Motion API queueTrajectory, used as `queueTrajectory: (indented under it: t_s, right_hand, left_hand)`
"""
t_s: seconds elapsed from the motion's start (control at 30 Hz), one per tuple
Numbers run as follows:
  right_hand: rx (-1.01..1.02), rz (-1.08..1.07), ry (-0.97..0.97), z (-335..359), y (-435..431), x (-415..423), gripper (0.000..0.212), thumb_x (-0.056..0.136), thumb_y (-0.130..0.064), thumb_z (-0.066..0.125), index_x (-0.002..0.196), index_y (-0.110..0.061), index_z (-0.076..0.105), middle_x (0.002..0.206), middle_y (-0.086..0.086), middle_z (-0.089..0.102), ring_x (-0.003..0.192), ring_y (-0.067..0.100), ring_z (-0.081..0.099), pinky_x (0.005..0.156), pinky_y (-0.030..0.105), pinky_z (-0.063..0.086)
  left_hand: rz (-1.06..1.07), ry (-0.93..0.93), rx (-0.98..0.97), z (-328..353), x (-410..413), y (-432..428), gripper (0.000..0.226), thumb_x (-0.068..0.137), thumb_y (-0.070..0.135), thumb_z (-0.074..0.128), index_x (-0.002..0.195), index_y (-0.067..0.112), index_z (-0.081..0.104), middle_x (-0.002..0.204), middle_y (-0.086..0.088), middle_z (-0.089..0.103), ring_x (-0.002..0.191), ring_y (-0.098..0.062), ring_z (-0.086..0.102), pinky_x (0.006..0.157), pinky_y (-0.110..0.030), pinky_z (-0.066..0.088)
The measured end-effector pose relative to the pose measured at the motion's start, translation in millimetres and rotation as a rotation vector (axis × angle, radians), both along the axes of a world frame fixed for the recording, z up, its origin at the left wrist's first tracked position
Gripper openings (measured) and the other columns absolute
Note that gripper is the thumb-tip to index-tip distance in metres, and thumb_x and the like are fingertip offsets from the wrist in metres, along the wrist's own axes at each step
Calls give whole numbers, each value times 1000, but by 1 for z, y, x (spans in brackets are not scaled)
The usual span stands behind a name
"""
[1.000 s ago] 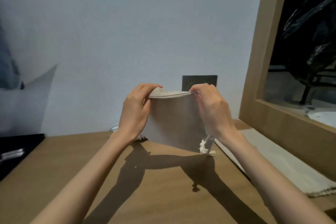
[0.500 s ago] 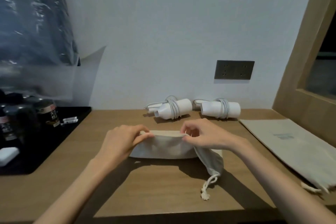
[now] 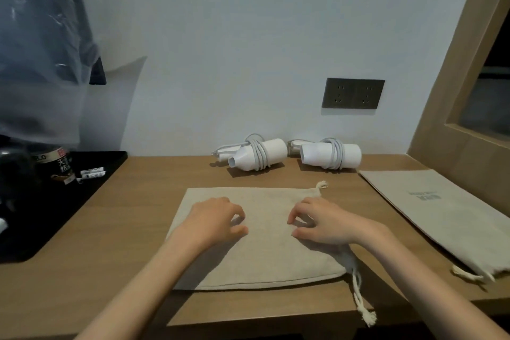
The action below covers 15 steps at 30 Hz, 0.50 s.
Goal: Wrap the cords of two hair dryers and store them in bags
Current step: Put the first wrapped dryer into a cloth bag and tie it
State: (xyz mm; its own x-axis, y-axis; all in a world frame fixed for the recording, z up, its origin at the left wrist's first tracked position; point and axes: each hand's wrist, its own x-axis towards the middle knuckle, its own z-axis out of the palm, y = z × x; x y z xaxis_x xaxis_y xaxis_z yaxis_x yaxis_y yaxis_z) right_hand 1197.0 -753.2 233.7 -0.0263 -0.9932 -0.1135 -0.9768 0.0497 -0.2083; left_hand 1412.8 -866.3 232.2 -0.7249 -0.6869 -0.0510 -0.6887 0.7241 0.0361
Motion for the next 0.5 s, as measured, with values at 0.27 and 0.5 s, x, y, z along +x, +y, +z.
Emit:
queueTrajectory:
  t_s: [0.27,0.5]
  right_hand:
    - [-150,31,-88,-22,-35,6,34,95,-36,50,129,-29,49,135,-8,44,124,12,40,105,34,36]
    - [-327,25,-125,-46,-86,39,33,98,-35,40,130,-33,46,137,-12,43,128,12,32,109,31,18]
  left_hand:
    - [125,114,18,-24,-3,-33,37,99,35,37,135,27,42,127,-5,47,116,-24,41,92,-38,46]
    - [336,93,35,-23,3,-70,28,99,23,34,127,25,38,121,-7,42,109,-27,45,90,-48,47]
